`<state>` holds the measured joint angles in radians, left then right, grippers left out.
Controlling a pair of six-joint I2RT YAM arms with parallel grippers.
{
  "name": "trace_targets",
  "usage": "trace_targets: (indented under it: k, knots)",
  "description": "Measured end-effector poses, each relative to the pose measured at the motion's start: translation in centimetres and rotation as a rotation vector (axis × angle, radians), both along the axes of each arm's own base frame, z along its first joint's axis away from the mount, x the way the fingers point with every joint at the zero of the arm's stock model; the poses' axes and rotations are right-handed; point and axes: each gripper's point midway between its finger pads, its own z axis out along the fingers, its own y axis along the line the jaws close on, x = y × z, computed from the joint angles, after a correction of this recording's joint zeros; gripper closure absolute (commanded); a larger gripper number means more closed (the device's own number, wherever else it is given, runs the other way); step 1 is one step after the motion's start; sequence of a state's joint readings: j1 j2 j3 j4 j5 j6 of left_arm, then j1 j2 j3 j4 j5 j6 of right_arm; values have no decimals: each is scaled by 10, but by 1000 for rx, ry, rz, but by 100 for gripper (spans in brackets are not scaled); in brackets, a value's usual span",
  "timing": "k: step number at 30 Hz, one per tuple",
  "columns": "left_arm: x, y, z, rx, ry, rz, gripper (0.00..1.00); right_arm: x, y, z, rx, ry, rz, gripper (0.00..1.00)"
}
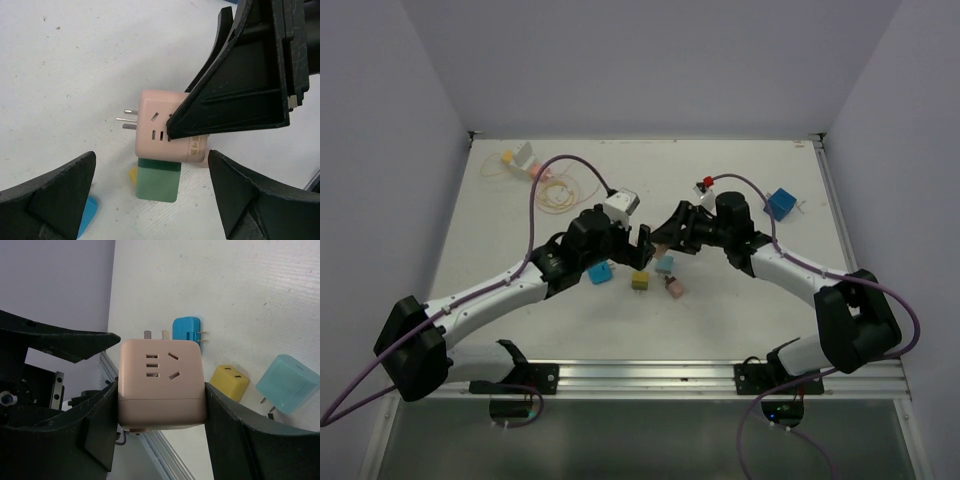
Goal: Pull the plug off the socket
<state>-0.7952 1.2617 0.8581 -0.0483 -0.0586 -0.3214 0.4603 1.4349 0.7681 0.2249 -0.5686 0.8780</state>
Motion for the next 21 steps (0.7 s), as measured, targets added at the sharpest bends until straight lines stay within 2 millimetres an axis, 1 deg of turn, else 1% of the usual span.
trace_targets:
  k: [5, 10, 13, 16, 21]
  knots:
    - [-10, 19, -7, -111, 73, 46, 3, 7, -4, 3, 5, -10, -18, 100]
    - [-6, 36, -11, -242, 140, 96, 5, 13, -5, 12, 33, -35, -32, 100]
    - [-6, 32, -6, -300, 163, 76, 7, 16, -5, 16, 48, -48, -32, 100]
    - [-7, 27, -3, -315, 161, 44, 7, 18, -5, 20, 50, -54, -34, 100]
    - [-9, 23, -6, -219, 86, 9, 7, 21, -4, 30, 55, -69, -35, 100]
